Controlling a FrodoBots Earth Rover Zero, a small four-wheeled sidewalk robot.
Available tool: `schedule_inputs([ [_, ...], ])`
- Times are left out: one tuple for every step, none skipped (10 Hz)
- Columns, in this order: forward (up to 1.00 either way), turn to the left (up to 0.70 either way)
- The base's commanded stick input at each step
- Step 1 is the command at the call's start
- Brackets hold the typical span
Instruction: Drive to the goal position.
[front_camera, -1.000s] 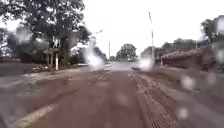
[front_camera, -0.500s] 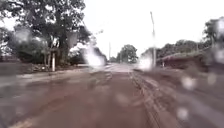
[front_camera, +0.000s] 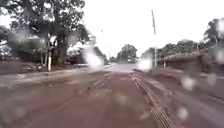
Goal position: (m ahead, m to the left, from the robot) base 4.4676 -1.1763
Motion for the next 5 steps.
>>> schedule_inputs([
  [0.85, 0.00],
  [0.85, 0.00],
  [0.85, 0.00],
  [0.85, 0.00],
  [0.85, 0.00],
])
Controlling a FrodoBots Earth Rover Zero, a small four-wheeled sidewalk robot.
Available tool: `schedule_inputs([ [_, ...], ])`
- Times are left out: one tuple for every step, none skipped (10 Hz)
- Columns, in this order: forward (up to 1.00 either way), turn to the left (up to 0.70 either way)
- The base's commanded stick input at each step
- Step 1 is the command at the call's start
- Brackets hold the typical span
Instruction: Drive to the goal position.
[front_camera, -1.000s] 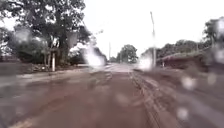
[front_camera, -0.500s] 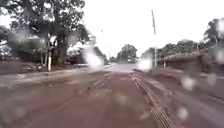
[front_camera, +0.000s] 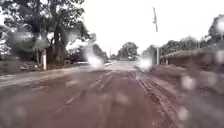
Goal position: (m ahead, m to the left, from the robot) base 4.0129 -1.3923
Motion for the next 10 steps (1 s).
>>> schedule_inputs([
  [0.85, 0.00],
  [0.85, 0.00],
  [0.85, 0.00],
  [0.85, 0.00],
  [0.85, 0.00],
  [0.85, 0.00],
  [0.85, 0.00],
  [0.85, 0.00],
  [0.85, 0.00],
  [0.85, 0.00],
])
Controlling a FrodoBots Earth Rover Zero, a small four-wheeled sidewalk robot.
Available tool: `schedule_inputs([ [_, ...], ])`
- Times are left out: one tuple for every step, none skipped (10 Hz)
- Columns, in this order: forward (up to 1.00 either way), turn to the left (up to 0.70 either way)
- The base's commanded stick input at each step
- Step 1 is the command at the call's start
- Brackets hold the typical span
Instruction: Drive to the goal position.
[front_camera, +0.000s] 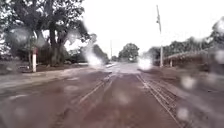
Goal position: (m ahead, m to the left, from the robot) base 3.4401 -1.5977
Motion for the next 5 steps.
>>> schedule_inputs([
  [0.85, 0.00],
  [0.85, 0.00],
  [0.85, 0.00],
  [0.85, 0.00],
  [0.85, 0.00],
])
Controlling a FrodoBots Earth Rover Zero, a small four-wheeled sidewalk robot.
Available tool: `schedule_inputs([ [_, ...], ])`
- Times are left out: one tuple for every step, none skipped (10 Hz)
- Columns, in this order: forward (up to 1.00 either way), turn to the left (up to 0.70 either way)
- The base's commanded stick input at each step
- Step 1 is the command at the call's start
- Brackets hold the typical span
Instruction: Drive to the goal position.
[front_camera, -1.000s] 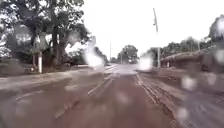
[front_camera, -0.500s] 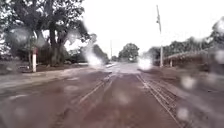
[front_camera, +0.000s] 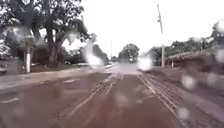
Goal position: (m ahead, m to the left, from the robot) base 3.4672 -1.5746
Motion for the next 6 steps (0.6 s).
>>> schedule_inputs([
  [0.85, 0.00],
  [0.85, 0.00],
  [0.85, 0.00],
  [0.85, 0.00],
  [0.85, 0.00],
  [0.85, 0.00],
])
